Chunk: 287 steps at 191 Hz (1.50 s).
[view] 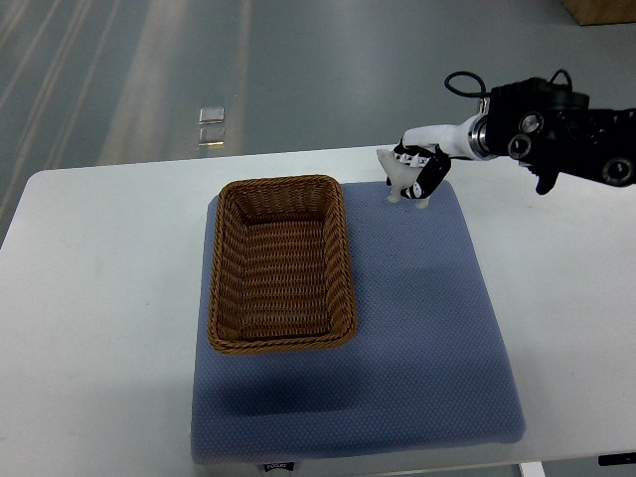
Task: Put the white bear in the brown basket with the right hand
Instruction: 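Lift the bear with the right hand and carry it over the basket, then lower the bear into the basket and open the right hand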
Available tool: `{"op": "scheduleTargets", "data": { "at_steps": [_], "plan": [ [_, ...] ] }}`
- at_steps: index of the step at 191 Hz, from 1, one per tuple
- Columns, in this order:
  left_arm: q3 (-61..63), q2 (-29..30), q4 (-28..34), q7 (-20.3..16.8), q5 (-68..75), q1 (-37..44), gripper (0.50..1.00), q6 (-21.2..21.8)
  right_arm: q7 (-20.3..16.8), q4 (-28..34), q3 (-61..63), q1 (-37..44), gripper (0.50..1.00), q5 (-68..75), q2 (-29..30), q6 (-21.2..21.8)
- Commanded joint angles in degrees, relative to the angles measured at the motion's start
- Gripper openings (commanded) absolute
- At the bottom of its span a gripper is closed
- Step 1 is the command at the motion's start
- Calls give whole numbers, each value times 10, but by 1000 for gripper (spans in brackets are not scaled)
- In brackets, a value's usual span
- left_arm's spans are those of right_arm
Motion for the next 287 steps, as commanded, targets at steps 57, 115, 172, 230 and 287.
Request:
{"op": "scheduleTargets", "data": {
  "at_steps": [57,115,172,230,287],
  "plan": [
    [0,0,-1,0,0,0,1000,0,1,44,0,65,502,16,25,-33],
    [0,0,-1,0,0,0,1000,0,28,31,-12,7,504,5,135,-163],
    [0,0,-1,0,0,0,1000,0,65,9,-27,-57,507,-30,197,-218],
    [1,0,-1,0,0,0,1000,0,71,-53,-45,-96,507,-83,260,-242],
    [0,0,-1,0,0,0,1000,0,69,-105,-72,-110,513,-114,271,-243]
  ]
}}
